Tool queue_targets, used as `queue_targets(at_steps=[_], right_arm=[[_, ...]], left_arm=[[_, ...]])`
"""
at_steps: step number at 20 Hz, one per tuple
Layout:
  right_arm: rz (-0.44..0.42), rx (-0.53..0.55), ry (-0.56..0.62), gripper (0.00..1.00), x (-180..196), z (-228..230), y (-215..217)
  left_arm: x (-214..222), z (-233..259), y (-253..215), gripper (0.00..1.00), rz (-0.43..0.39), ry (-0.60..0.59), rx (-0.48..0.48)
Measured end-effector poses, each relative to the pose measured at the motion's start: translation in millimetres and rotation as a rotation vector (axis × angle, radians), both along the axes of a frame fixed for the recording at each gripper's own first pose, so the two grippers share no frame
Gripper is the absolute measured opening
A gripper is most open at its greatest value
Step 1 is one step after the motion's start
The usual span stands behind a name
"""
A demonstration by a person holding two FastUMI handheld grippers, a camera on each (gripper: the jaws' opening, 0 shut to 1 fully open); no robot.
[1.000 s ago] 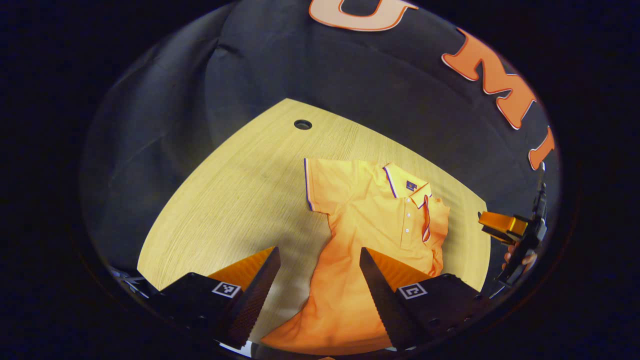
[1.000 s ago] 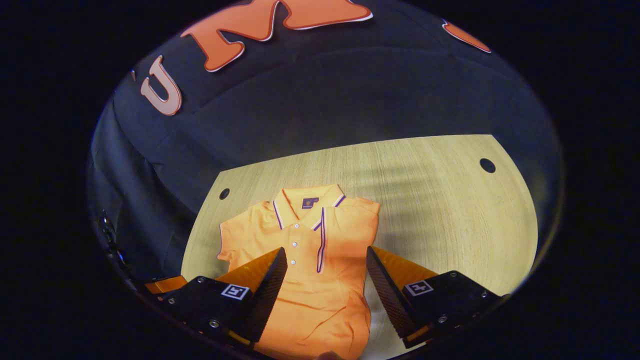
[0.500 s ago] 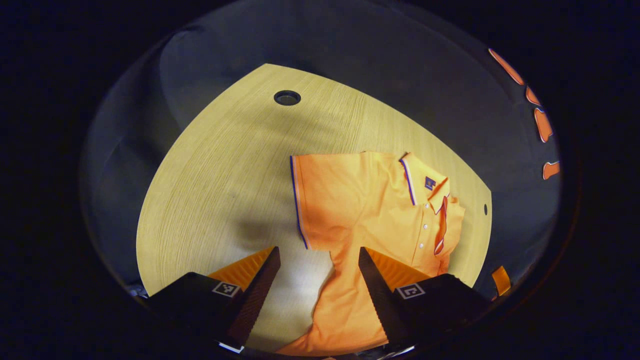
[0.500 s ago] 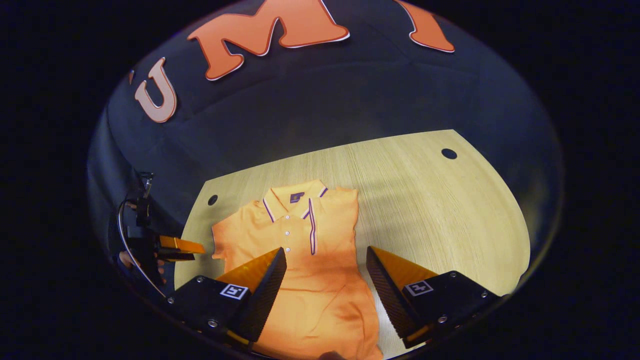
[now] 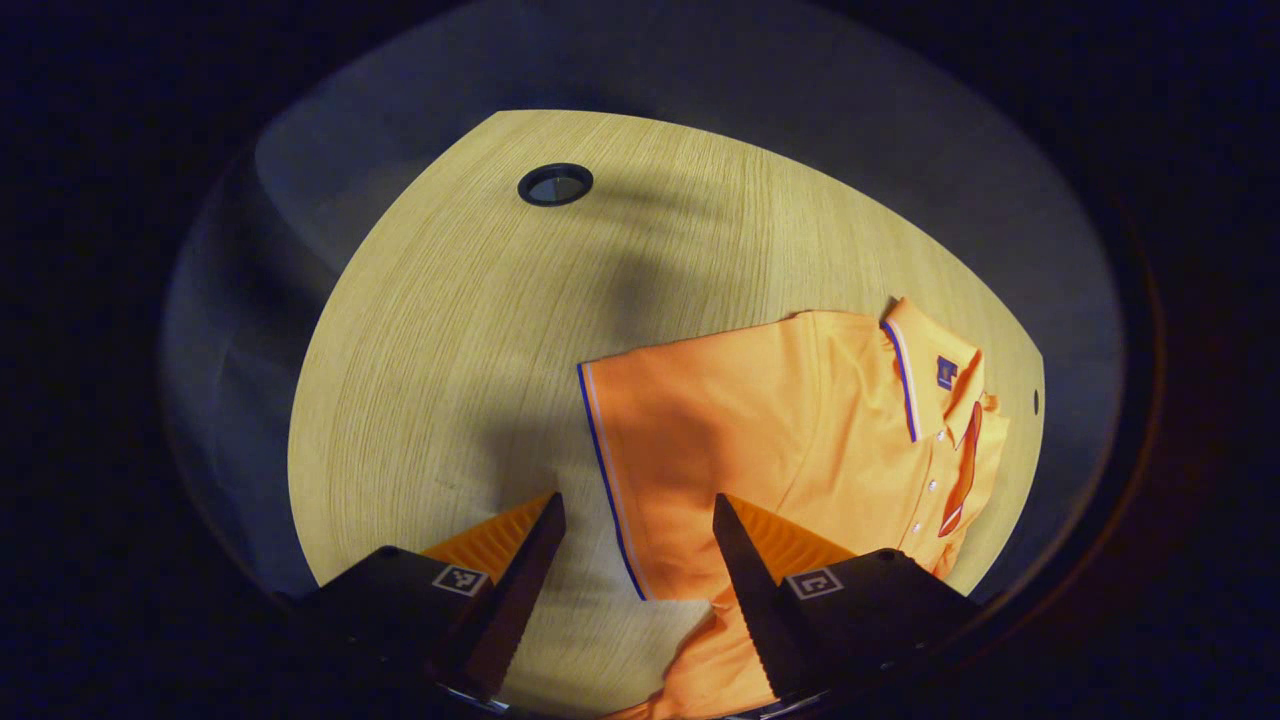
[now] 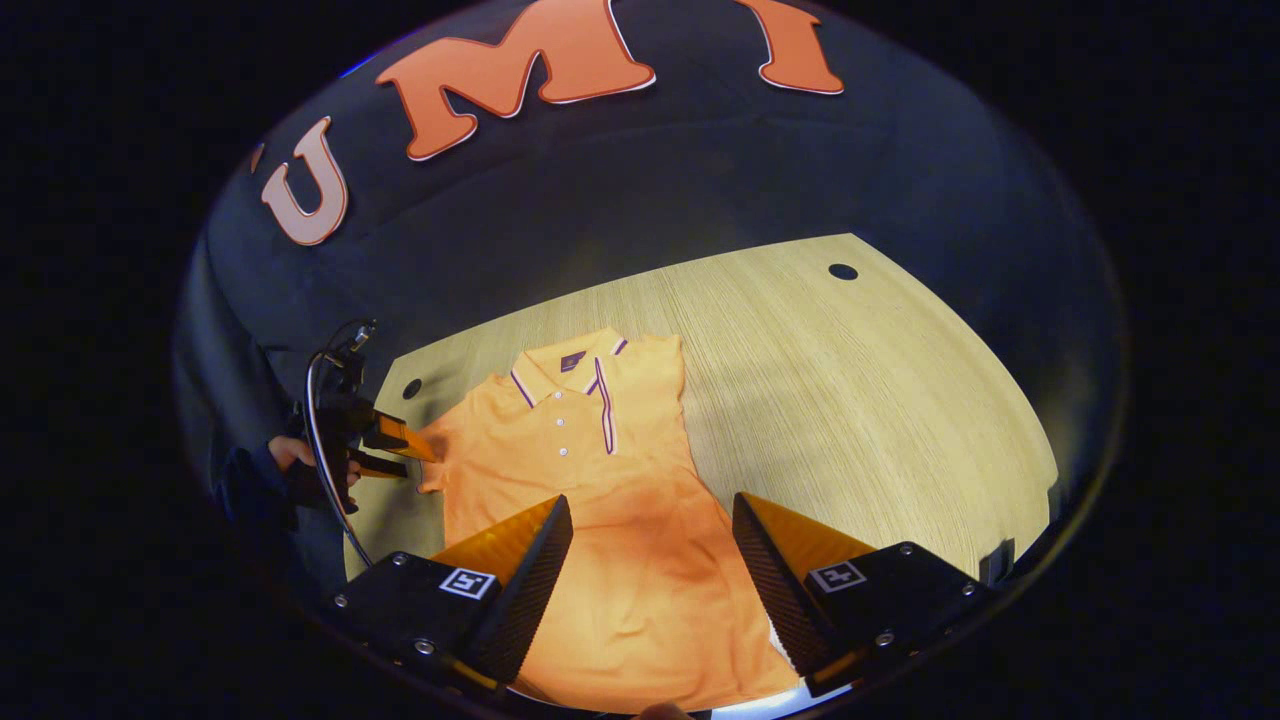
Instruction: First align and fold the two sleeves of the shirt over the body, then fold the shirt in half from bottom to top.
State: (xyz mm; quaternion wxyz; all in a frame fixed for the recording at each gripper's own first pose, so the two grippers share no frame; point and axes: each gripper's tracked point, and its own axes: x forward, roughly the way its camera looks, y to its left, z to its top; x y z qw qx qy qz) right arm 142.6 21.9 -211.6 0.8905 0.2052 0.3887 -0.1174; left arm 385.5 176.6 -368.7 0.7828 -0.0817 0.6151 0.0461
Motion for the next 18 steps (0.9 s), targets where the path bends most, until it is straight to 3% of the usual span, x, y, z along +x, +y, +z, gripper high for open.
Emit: queue_targets(at_steps=[3, 6, 8, 10, 11, 18], right_arm=[[-0.01, 0.003, -0.012, 0.98, -11, 5, 1], [-0.03, 0.0, -0.012, 0.98, -23, 6, -3], [-0.043, 0.01, -0.005, 0.98, -31, 3, -5], [-0.056, 0.011, -0.006, 0.98, -36, 2, -9], [-0.063, 0.002, -0.007, 0.98, -39, 2, -12], [-0.089, -0.009, 0.008, 0.98, -67, -6, -22]], left_arm=[[5, -8, 5, 0.9, 0.012, 0.01, 0.048], [6, -7, 0, 0.78, -0.017, 0.011, 0.077], [9, -8, -7, 0.57, -0.051, -0.005, 0.067], [9, -6, -11, 0.2, -0.052, -0.018, 0.057], [9, -8, -12, 0.14, -0.065, -0.023, 0.039], [21, 35, -44, 0.13, -0.19, -0.136, 0.001]])
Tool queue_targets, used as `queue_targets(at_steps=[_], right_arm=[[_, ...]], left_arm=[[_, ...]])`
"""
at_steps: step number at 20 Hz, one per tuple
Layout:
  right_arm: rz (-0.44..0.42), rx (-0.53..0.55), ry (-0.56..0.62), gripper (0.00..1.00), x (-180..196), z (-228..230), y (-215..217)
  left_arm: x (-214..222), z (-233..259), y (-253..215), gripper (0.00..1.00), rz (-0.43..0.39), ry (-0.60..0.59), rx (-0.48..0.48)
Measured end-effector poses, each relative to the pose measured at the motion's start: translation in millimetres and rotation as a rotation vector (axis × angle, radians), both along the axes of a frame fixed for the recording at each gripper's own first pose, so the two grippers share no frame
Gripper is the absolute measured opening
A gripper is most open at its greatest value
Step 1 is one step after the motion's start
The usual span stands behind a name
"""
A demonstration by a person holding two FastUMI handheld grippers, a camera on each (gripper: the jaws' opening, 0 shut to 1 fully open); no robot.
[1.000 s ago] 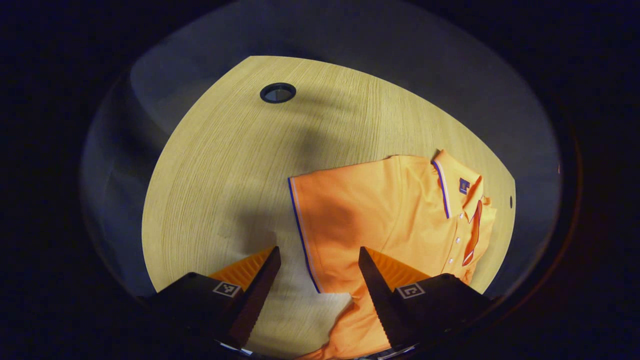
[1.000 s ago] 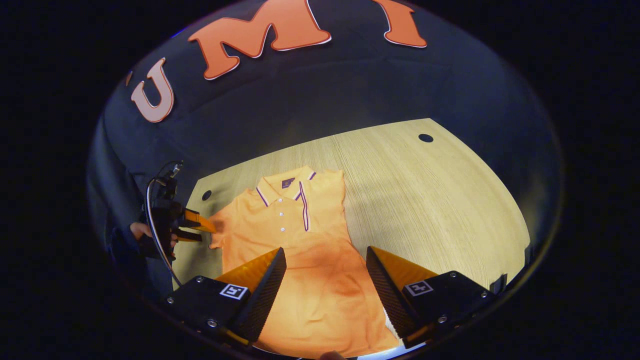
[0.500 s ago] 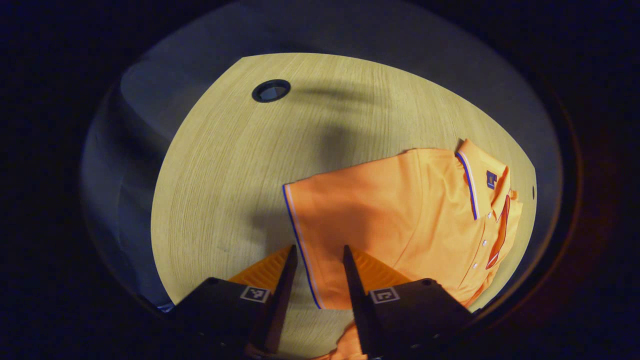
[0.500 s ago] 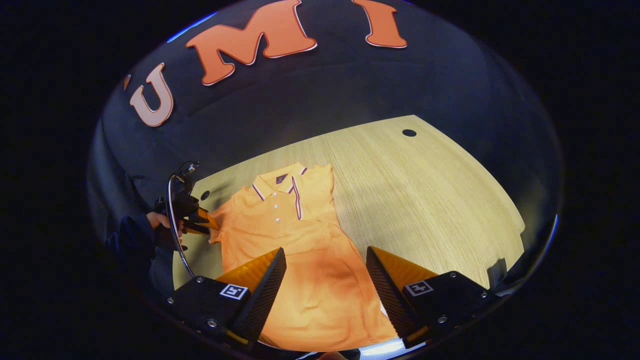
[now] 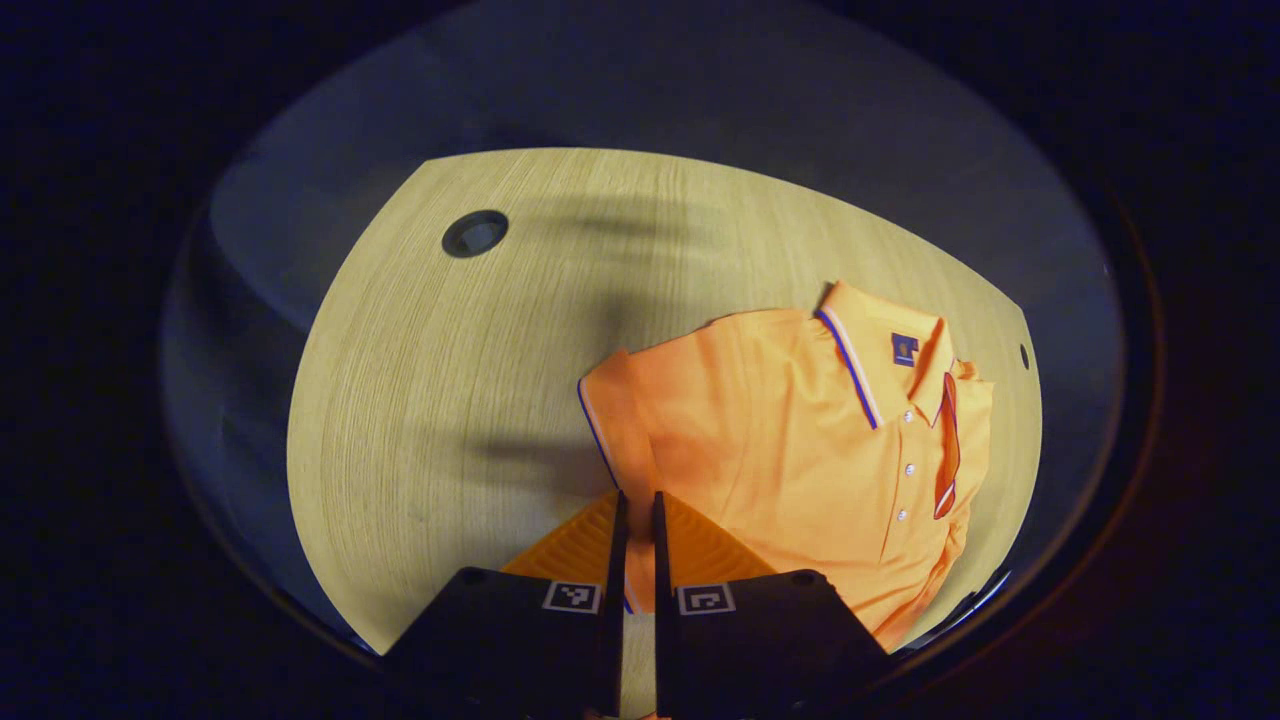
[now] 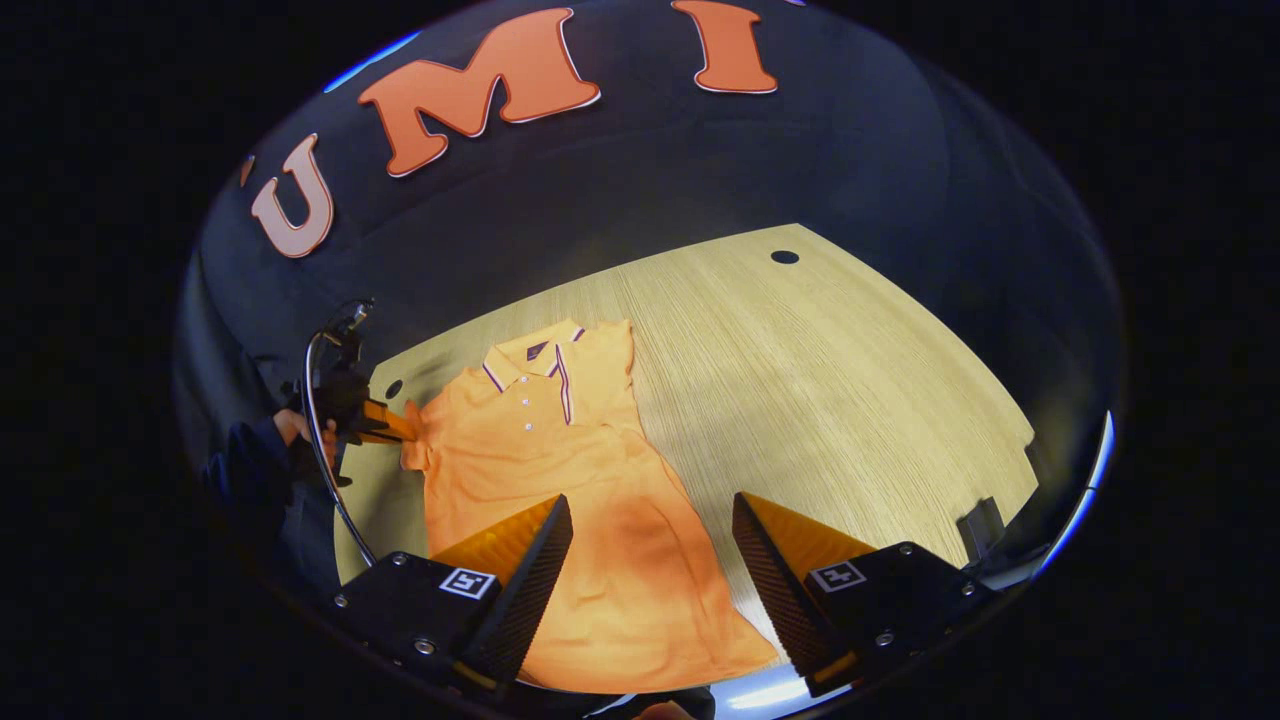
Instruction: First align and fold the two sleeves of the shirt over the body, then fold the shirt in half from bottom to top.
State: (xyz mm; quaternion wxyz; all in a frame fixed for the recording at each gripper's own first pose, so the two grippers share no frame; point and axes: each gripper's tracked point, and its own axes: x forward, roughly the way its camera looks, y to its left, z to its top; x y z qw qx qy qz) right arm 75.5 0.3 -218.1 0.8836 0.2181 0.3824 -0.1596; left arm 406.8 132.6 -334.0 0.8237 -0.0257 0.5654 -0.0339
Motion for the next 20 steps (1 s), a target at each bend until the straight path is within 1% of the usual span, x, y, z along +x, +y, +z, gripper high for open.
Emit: queue_targets(at_steps=[4, 8, 11, 14, 16, 18, 20], right_arm=[[-0.021, 0.014, 0.006, 0.98, -9, -3, -2], [-0.037, 0.008, 0.024, 0.98, -27, -6, -8], [-0.063, 0.022, 0.035, 0.98, -37, -10, -9], [-0.092, 0.035, 0.044, 0.98, -47, -14, -10], [-0.106, 0.04, 0.053, 0.98, -53, -17, -10], [-0.12, 0.043, 0.055, 0.98, -58, -18, -10], [-0.126, 0.063, 0.052, 0.98, -61, -18, -7]], left_arm=[[8, 22, -33, 0.13, -0.089, -0.06, 0.0], [11, 27, -70, 0.13, -0.164, -0.067, -0.021], [12, 18, -99, 0.13, -0.223, -0.056, -0.036], [13, 5, -118, 0.13, -0.26, -0.041, -0.043], [13, -6, -125, 0.14, -0.262, -0.03, -0.05], [8, -13, -133, 0.14, -0.259, -0.004, -0.087], [2, -17, -140, 0.27, -0.259, 0.018, -0.133]])
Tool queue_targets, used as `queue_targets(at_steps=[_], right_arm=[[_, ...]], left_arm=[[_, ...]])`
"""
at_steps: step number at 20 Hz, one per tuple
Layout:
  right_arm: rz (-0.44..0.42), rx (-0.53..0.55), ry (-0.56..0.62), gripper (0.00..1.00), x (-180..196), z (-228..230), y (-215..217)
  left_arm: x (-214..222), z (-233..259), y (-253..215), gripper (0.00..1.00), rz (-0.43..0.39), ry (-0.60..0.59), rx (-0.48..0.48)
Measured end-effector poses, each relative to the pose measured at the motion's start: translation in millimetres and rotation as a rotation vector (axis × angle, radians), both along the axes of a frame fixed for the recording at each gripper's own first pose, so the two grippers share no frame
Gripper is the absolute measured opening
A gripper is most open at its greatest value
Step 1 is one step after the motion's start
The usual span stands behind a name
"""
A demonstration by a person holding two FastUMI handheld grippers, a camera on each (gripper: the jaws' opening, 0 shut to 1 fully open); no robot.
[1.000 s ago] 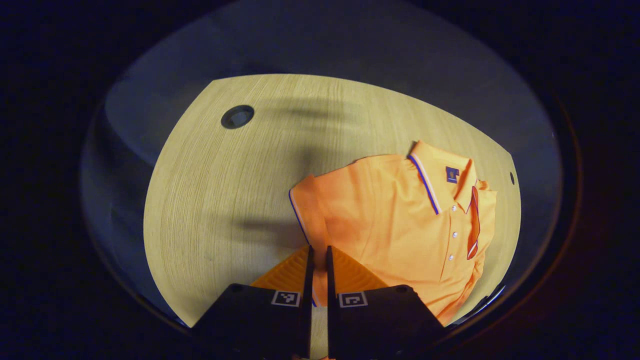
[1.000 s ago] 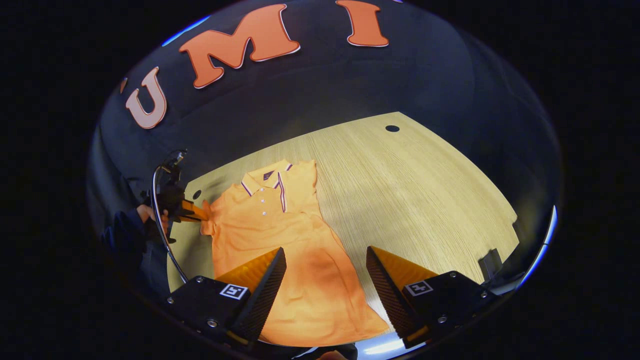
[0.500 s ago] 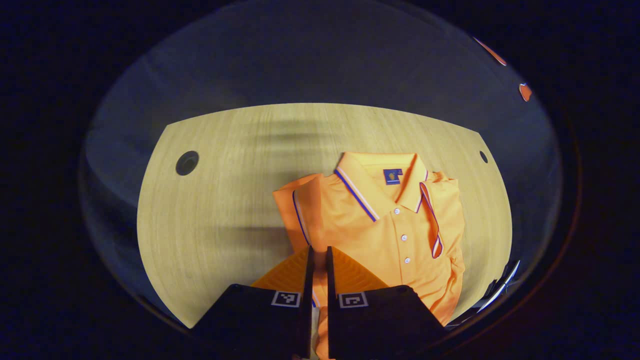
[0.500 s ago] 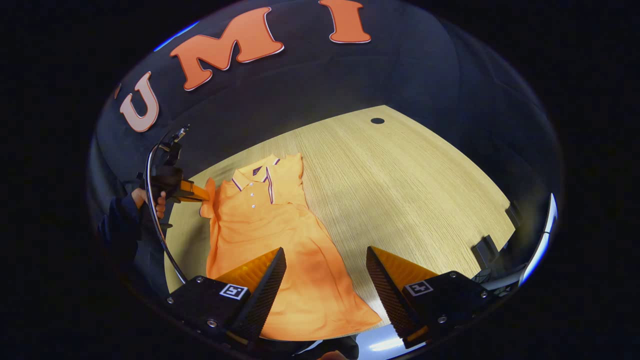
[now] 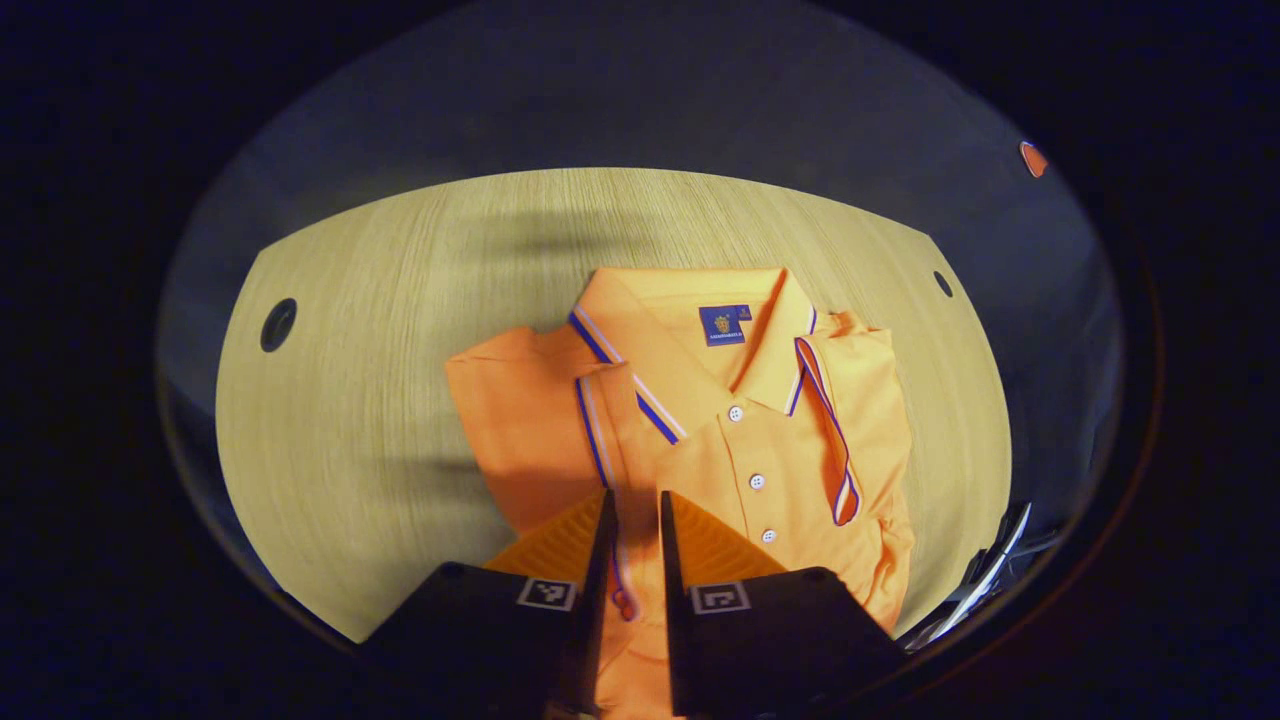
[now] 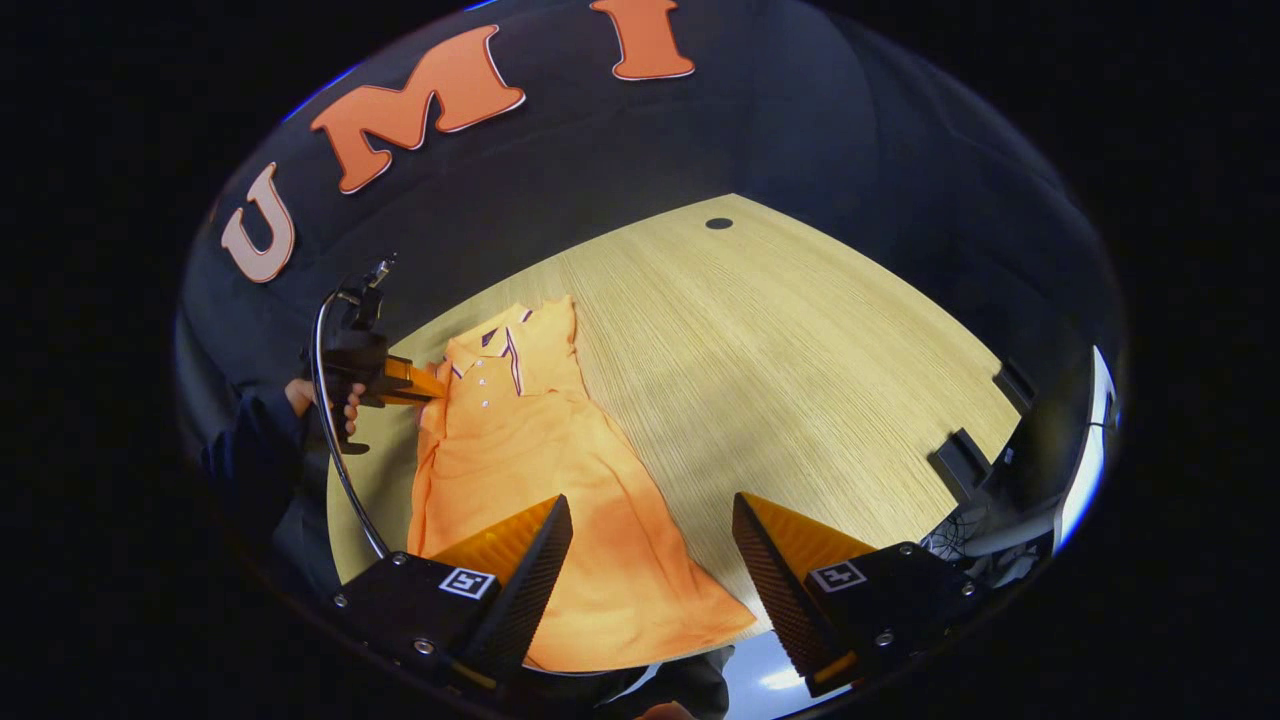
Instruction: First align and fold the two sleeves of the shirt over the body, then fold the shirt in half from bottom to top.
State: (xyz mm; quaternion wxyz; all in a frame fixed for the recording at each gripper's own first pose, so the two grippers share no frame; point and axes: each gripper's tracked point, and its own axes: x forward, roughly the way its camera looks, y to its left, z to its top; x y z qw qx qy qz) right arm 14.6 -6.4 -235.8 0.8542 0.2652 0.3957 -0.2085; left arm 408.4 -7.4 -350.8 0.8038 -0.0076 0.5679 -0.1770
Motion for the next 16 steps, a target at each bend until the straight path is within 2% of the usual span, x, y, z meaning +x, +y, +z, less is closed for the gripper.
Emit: queue_targets(at_steps=[1, 2, 3, 4, 5, 9, 16], right_arm=[[-0.005, 0.006, -0.005, 0.99, 1, 0, 1], [-0.009, 0.007, -0.007, 0.99, 0, -2, 1], [-0.011, 0.006, -0.006, 0.99, 0, -3, 1], [-0.007, 0.006, -0.007, 0.99, -1, -4, 2], [0.0, 0.007, -0.01, 0.98, 0, -4, 3], [0.06, -0.004, -0.013, 0.98, 2, -5, 5], [0.21, -0.019, -0.025, 0.98, 4, -9, 4]], left_arm=[[-3, -1, -3, 0.49, -0.002, 0.01, -0.017], [-7, 0, -8, 0.58, -0.011, 0.012, -0.043], [-11, 0, -10, 0.63, -0.023, 0.012, -0.053], [-14, 1, -10, 0.76, -0.029, 0.003, -0.053], [-18, 2, -9, 0.85, -0.031, -0.008, -0.044], [-40, 20, -4, 0.96, -0.026, -0.055, -0.041], [-97, 60, 15, 0.98, 0.03, -0.15, -0.041]])
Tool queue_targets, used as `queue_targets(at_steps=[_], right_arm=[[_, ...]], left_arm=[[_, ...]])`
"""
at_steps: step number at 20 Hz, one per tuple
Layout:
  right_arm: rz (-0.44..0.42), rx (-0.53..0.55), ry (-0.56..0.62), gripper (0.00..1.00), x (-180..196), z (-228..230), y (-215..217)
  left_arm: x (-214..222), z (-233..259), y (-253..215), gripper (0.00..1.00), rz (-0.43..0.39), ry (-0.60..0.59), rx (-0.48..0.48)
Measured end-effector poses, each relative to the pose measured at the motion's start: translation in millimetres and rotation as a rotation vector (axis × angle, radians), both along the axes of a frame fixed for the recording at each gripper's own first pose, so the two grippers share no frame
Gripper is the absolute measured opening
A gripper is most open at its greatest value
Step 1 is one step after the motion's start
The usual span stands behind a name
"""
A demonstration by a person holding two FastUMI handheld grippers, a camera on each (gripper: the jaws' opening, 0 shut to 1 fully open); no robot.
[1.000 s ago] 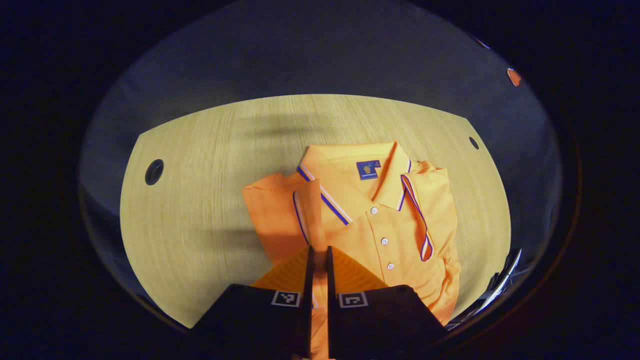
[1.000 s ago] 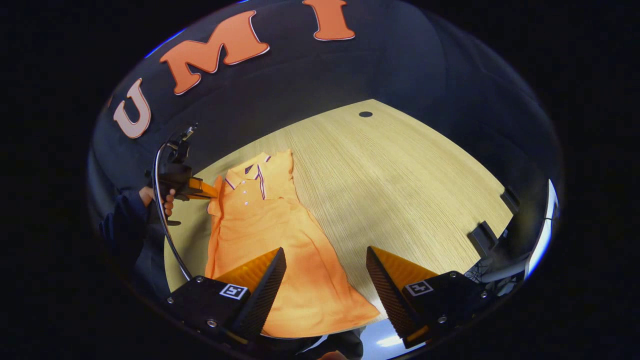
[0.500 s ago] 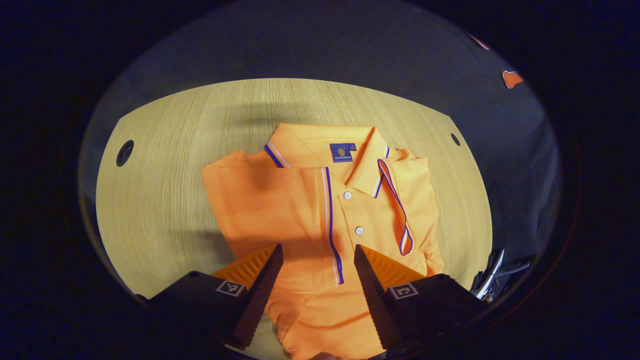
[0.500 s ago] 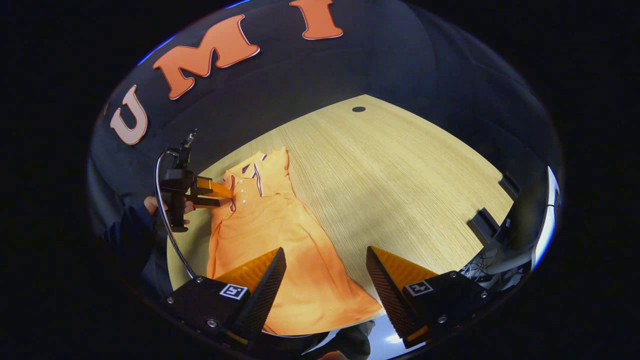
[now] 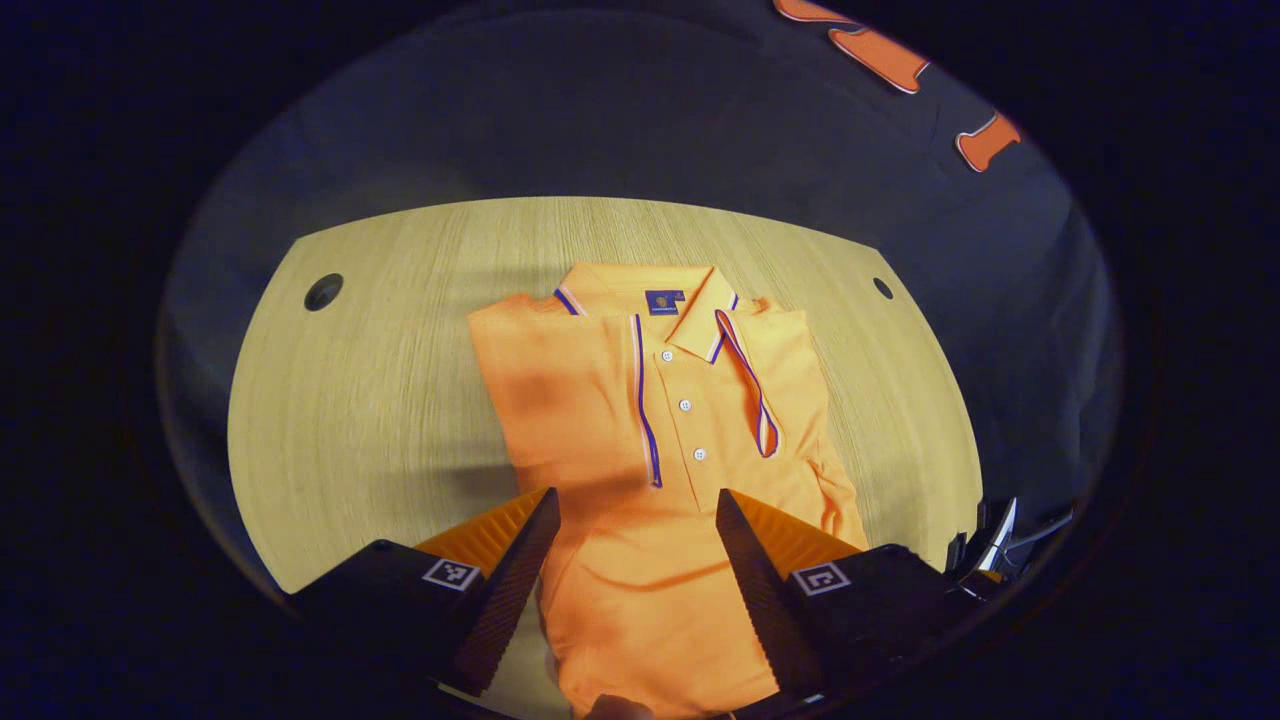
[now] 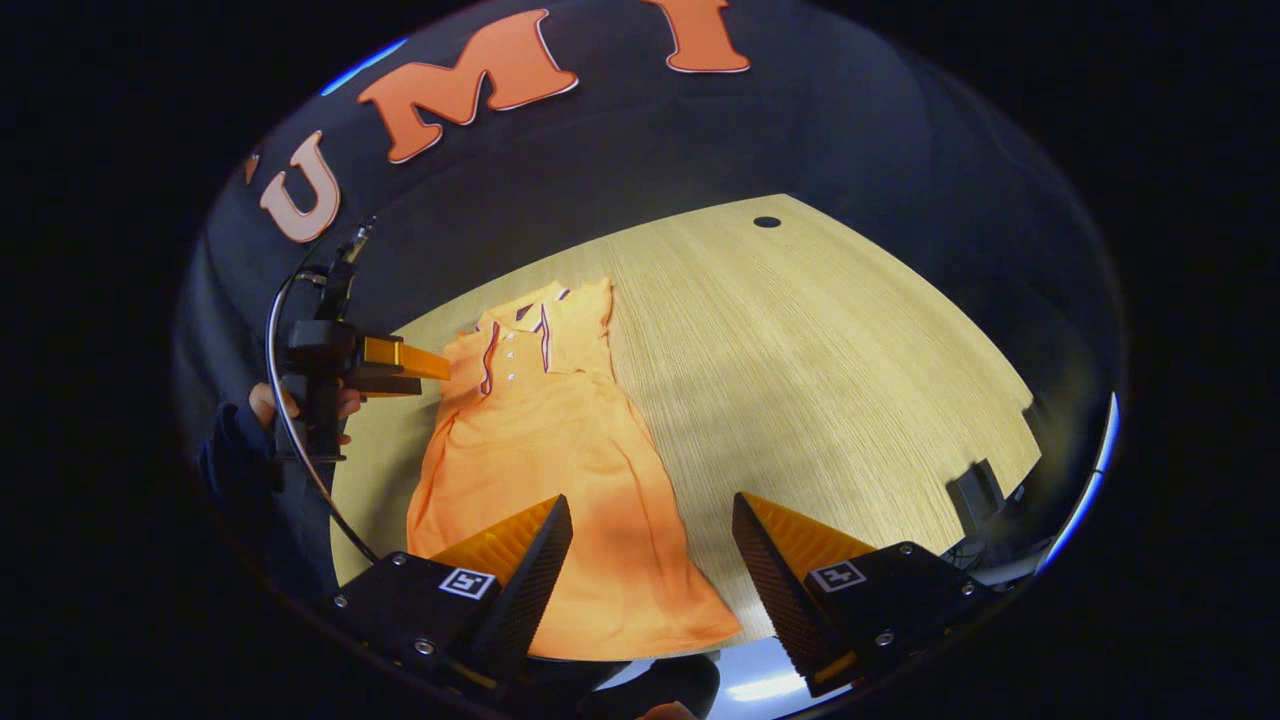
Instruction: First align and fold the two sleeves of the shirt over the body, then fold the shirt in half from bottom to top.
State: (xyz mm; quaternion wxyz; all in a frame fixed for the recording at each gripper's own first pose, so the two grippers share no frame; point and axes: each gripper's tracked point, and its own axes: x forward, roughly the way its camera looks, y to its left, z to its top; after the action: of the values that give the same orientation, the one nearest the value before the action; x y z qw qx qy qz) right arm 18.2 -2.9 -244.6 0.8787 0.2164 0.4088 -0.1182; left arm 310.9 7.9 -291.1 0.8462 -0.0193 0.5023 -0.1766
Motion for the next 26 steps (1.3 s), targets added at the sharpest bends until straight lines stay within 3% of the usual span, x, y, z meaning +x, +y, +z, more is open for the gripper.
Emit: queue_targets(at_steps=[13, 19, 26], right_arm=[[0.273, 0.01, 0.112, 0.99, -42, -59, 23], [0.37, 0.02, 0.19, 0.99, -72, -88, 39], [0.432, -0.019, 0.266, 0.98, -96, -106, 45]], left_arm=[[-157, -22, 73, 0.97, 0.149, 0.041, 0.088], [-241, -49, 93, 0.97, 0.121, 0.092, 0.161], [-297, -81, 100, 0.97, 0.115, 0.174, 0.204]])
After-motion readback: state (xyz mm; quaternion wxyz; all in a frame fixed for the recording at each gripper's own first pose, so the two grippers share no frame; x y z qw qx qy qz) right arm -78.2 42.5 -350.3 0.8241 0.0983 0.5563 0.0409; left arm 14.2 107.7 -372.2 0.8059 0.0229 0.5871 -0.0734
